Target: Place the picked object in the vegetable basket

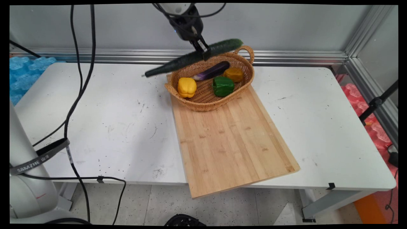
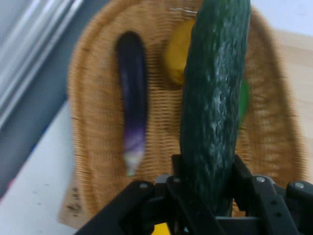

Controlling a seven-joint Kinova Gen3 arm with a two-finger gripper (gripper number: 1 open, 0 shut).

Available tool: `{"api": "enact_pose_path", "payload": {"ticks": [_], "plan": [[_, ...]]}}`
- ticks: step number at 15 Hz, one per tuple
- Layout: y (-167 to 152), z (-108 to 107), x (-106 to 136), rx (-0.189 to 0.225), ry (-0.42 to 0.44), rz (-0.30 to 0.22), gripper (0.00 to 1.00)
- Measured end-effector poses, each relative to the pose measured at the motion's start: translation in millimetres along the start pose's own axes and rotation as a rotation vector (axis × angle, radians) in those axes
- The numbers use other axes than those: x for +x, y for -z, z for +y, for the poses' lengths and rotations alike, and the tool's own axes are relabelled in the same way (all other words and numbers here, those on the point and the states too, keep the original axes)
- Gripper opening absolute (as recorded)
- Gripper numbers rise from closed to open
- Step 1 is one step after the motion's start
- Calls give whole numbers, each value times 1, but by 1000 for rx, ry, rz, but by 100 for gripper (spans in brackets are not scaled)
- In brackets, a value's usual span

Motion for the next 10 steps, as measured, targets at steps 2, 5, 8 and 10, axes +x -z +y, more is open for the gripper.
{"api": "enact_pose_path", "payload": {"ticks": [2, 5, 8, 10], "plan": [[-8, -16, 5, 24, -7, -2, 0], [-27, -34, 11, 39, -32, -11, 0], [-49, -46, 16, 42, -59, -22, 0], [-67, -53, 20, 41, -75, -32, 0]]}}
